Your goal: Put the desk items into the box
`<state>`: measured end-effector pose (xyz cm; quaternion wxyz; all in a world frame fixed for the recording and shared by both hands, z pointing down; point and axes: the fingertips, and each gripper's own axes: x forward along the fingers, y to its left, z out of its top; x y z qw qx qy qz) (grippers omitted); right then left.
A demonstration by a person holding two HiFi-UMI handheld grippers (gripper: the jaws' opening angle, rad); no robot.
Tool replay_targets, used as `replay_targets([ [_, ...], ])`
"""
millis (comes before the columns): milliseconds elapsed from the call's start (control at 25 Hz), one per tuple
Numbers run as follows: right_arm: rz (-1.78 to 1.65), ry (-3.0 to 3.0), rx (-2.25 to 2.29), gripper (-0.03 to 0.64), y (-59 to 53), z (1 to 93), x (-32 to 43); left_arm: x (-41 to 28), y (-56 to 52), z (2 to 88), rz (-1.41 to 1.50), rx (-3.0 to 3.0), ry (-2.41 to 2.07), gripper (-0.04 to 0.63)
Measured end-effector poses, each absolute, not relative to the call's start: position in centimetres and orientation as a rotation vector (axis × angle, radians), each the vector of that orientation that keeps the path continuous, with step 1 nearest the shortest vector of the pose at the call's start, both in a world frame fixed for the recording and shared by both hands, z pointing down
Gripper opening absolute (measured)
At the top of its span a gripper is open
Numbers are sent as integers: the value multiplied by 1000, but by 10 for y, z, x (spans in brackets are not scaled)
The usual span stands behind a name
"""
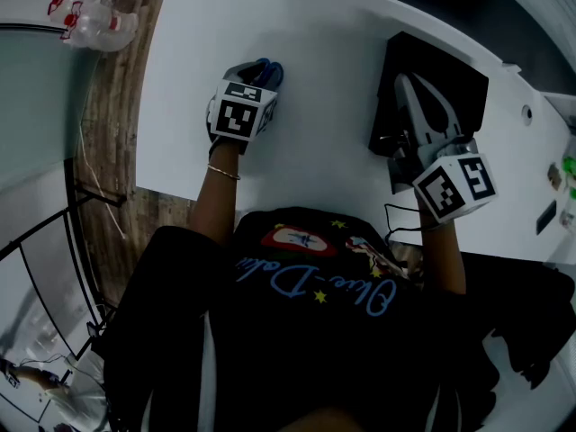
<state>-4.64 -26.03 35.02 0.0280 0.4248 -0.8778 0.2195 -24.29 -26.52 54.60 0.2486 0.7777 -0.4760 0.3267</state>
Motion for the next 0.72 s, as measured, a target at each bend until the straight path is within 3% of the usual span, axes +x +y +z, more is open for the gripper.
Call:
replay_targets([
  [720, 686, -2719, 1297, 11, -261, 351, -48, -244, -269, 561, 816, 2057, -1308, 100],
])
